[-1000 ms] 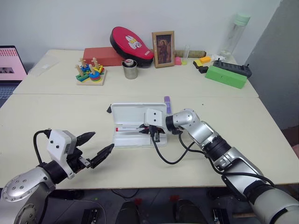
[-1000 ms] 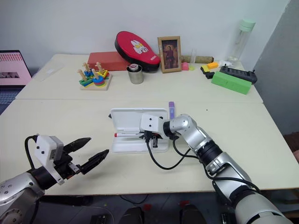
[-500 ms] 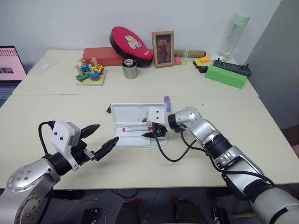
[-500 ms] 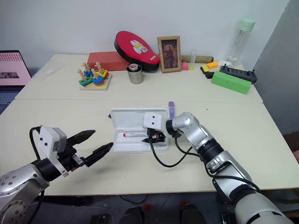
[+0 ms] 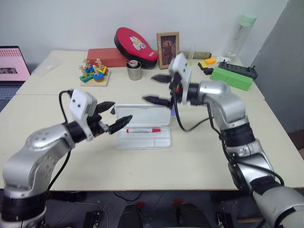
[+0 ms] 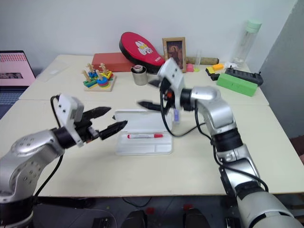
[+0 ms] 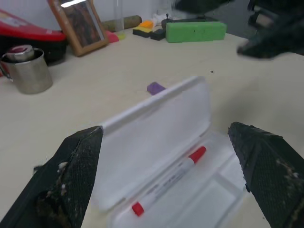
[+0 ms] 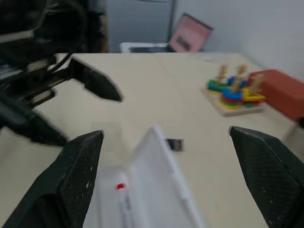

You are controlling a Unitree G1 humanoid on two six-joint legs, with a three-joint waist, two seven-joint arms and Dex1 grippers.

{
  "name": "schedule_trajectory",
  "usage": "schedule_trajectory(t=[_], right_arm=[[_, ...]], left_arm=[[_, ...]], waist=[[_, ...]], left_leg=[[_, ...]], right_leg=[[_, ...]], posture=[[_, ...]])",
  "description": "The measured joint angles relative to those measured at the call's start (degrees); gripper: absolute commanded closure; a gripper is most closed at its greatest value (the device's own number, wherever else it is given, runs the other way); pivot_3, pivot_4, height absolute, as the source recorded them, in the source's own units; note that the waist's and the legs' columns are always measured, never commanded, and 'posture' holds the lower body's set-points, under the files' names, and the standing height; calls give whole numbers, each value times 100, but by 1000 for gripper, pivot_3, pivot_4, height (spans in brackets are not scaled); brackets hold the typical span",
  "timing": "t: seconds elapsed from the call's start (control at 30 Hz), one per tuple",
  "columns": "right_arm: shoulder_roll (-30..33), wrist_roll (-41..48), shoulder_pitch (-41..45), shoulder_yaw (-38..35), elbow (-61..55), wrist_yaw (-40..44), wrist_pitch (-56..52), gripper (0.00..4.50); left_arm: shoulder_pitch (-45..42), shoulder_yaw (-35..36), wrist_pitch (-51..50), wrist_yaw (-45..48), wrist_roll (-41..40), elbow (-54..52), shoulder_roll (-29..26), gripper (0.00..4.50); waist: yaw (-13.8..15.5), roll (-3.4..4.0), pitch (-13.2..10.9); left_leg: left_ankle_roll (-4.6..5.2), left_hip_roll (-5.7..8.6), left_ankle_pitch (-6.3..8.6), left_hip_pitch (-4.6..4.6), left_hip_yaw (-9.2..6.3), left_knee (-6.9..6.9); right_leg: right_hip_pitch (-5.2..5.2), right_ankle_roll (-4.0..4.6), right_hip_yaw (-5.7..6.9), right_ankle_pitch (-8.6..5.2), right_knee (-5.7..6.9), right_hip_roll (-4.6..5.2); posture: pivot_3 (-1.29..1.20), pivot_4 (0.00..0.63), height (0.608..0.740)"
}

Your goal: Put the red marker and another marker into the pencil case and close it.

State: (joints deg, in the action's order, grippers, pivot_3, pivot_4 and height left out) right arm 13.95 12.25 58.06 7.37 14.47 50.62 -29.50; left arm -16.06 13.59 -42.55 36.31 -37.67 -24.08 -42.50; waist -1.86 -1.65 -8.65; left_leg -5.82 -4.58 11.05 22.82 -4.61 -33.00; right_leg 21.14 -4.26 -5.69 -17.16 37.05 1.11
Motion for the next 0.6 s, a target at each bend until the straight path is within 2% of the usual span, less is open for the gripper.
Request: schedule_trajectory(t=[0.2,0.33,0.6], right_arm=[[129,-669,457,-398,2385,-1792,40,44],[60,-885,351,-388,3168,-2156,75,44],[-399,-880,314,-429,3727,-2512,388,44]], left_arm=[[-1000,-843,-294,135,228,751,38,0],[-1200,-990,-458,80,321,1022,127,0],[-1679,-1063,-465,33,442,1200,460,0]], waist=[[-3,-14,9],[-84,-8,5],[-178,-3,1]], left_leg=[[1,1,1,12,1,16],[-2,2,-1,17,9,17],[6,1,4,14,8,16]], right_leg=[[11,10,-1,-2,3,0],[26,18,1,-4,-1,2],[14,16,4,-3,6,2]], posture=[[0,150,740],[0,150,740],[0,150,740]])
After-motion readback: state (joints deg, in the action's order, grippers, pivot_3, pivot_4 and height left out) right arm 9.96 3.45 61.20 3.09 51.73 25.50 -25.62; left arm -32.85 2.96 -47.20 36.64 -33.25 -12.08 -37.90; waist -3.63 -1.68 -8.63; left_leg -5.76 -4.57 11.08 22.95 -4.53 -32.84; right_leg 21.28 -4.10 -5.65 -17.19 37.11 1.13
